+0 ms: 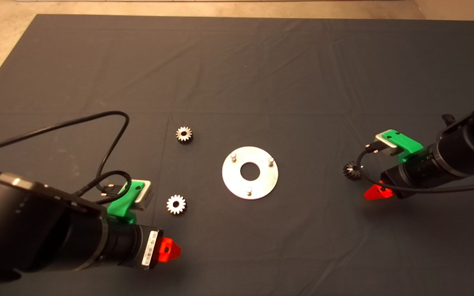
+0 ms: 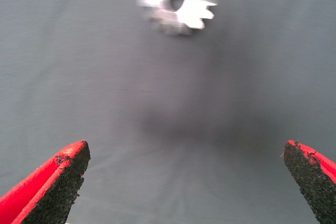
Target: Install three planetary gears onto the carrier pins
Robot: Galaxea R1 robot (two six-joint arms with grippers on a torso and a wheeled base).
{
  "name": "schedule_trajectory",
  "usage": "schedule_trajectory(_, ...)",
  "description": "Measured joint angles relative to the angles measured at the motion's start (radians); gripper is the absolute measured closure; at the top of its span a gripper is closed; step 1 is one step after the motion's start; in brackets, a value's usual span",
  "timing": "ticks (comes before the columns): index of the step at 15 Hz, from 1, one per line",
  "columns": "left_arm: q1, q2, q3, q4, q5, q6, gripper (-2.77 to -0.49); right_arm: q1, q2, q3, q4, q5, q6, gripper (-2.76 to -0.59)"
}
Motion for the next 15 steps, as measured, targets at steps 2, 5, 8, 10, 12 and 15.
schedule_trajectory(2, 0.000, 0.001, 0.000, 0.000, 0.000, 0.000, -2.76, 0.000, -0.010, 0.001, -0.013, -0.001, 0.000, -2.75)
schedule_trajectory(5, 0.000, 0.001, 0.000, 0.000, 0.000, 0.000, -2.76, 0.000, -0.014, 0.002, -0.023, 0.001, 0.000, -2.75)
schedule_trajectory(8, 0.000, 0.002, 0.000, 0.000, 0.000, 0.000, -2.76, -0.001, -0.019, -0.019, -0.025, 0.006, 0.000, -2.75)
schedule_trajectory(10, 0.000, 0.002, 0.000, 0.000, 0.000, 0.000, -2.76, -0.014, -0.018, -0.047, -0.031, 0.039, 0.000, -2.75)
schedule_trajectory(12, 0.000, 0.002, 0.000, 0.000, 0.000, 0.000, -2.76, -0.033, -0.018, -0.065, -0.031, 0.045, 0.000, -2.75)
schedule_trajectory(15, 0.000, 0.002, 0.000, 0.000, 0.000, 0.000, -2.76, -0.050, -0.017, -0.081, -0.033, 0.062, 0.000, -2.75)
